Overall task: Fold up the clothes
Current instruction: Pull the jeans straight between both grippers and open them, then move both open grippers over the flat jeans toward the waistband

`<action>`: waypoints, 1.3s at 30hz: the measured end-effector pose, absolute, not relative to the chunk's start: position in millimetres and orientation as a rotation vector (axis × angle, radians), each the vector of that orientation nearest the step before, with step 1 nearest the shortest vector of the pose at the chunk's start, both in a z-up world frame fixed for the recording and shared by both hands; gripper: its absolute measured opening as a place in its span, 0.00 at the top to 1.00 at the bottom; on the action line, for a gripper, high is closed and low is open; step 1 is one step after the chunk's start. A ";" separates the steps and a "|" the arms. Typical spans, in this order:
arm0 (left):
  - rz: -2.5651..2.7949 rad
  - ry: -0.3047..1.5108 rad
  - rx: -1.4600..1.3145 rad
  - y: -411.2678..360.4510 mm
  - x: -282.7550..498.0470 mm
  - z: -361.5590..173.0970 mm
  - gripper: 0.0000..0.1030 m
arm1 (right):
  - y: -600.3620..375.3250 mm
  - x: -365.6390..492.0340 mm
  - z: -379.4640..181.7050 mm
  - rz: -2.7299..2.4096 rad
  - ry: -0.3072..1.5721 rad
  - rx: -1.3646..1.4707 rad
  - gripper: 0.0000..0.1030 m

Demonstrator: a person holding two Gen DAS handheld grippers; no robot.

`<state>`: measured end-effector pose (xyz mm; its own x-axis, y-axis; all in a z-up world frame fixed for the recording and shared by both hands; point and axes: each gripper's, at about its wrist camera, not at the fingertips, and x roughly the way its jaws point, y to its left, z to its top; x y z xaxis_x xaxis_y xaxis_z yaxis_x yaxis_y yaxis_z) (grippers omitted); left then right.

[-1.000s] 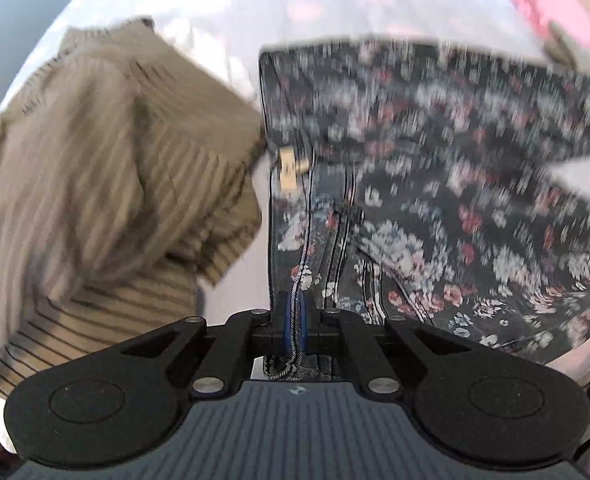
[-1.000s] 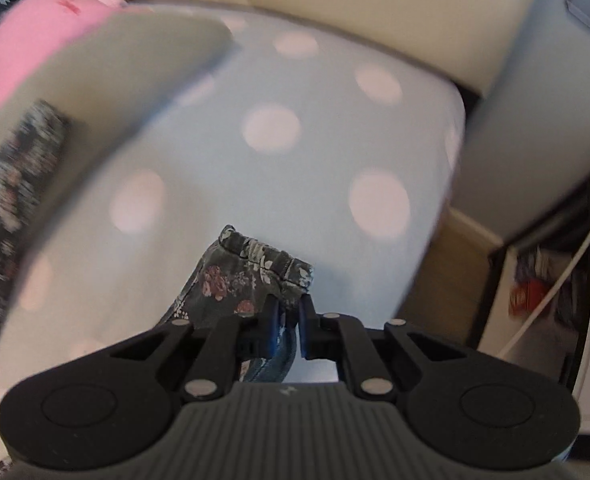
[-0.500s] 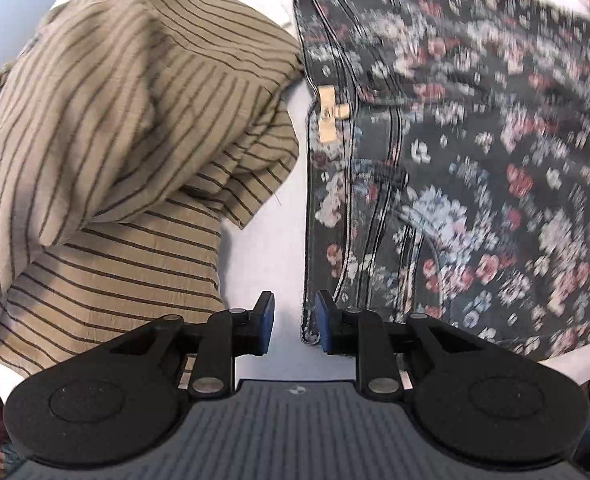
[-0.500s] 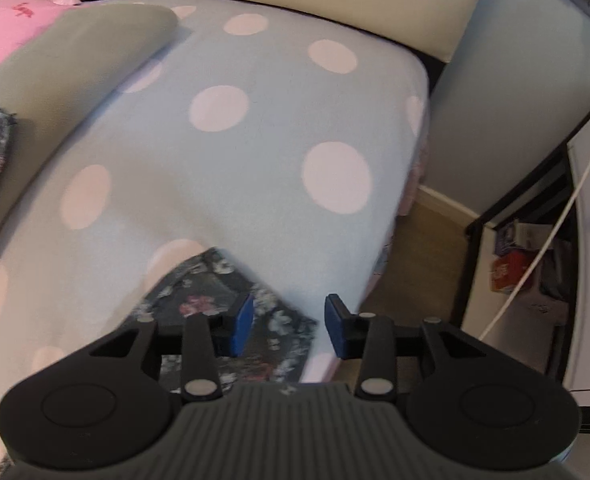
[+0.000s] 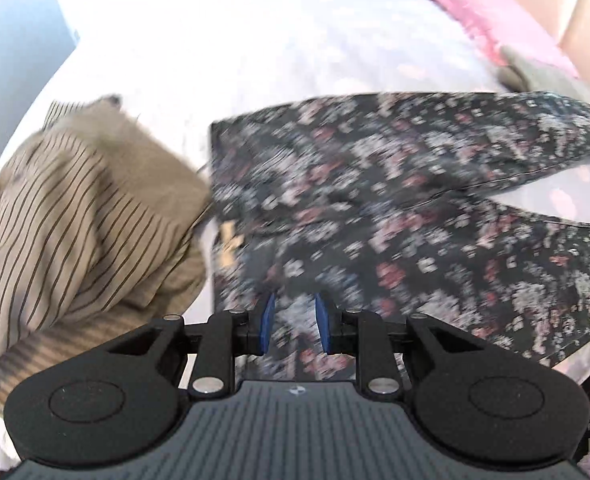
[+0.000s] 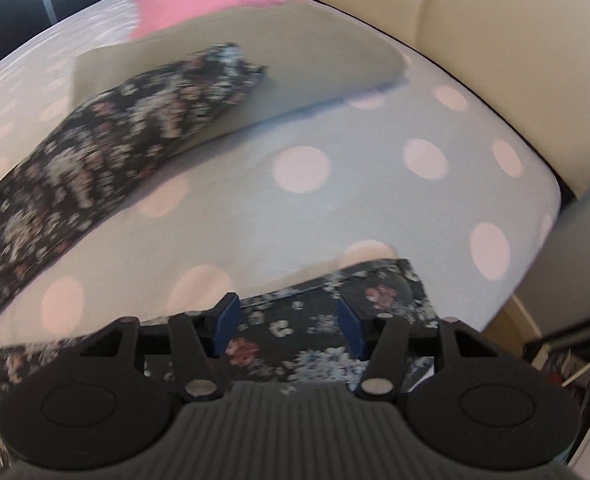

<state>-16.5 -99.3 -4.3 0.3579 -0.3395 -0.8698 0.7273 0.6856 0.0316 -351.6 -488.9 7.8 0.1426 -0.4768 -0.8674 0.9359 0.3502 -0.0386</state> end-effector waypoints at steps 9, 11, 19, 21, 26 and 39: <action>-0.752 0.903 0.461 -129.4 -61.4 4.3 0.80 | -413.2 -307.9 1.2 -0.982 0.966 0.513 0.40; -0.751 0.900 0.459 -133.8 -71.4 4.1 0.80 | -393.5 -302.9 -0.6 -0.950 0.964 0.488 0.40; -0.706 0.995 0.352 -140.8 -87.8 -21.7 0.64 | -324.7 -279.3 -9.5 -0.856 0.930 0.342 0.38; -0.699 1.013 0.345 -141.7 -92.7 -31.2 0.64 | -311.2 -273.0 -13.6 -0.832 0.921 0.322 0.38; -0.701 1.057 0.390 -143.2 -110.5 -55.8 0.64 | -284.4 -262.0 -35.6 -0.757 0.941 0.329 0.38; -0.858 1.105 0.583 -136.4 -156.6 -99.1 0.49 | -251.1 -258.9 -75.3 -0.592 1.051 0.255 0.38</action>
<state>-156.6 -136.4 -99.1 0.1951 -0.3001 -0.9337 0.8302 0.5574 -0.0057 -258.9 -251.1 -75.3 0.3601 -0.3354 -0.8705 0.5711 0.8171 -0.0785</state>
